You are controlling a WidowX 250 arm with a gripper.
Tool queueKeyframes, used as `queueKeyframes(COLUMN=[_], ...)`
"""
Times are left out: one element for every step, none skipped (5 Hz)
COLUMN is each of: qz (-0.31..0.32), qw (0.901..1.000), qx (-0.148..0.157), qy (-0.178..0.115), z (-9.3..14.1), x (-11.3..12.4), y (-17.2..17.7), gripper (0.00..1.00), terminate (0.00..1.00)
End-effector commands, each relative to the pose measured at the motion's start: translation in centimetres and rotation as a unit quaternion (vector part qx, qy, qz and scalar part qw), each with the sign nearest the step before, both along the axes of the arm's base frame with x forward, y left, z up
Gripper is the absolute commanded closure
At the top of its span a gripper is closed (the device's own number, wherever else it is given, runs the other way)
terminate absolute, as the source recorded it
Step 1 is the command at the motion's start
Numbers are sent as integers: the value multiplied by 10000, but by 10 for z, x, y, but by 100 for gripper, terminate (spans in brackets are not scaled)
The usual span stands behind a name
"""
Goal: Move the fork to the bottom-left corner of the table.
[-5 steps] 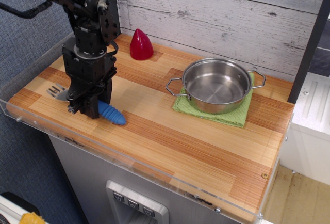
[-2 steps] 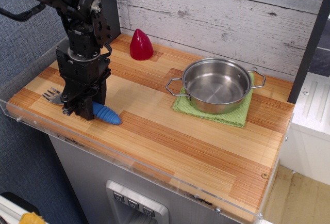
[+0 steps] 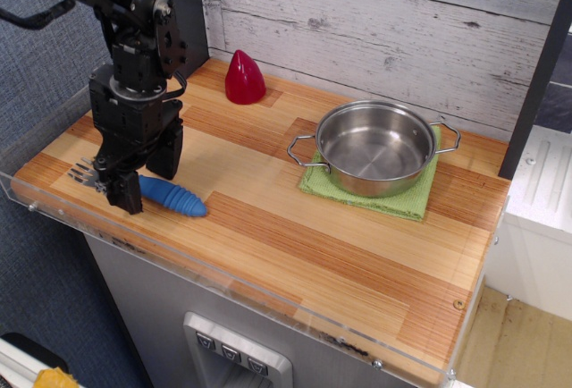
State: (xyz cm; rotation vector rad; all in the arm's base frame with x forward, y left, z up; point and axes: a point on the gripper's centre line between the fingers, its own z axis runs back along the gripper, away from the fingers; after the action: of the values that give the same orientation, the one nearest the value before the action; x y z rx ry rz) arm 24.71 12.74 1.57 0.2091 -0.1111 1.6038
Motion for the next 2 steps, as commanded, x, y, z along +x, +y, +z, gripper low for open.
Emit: queueKeyframes(qz=[-519, -1149], qw=[9977, 9910], qx=[370, 494], qy=[-244, -469], z=[49, 74], x=[20, 31], y=[-13, -40], gripper=[0, 0], terminate=[0, 0])
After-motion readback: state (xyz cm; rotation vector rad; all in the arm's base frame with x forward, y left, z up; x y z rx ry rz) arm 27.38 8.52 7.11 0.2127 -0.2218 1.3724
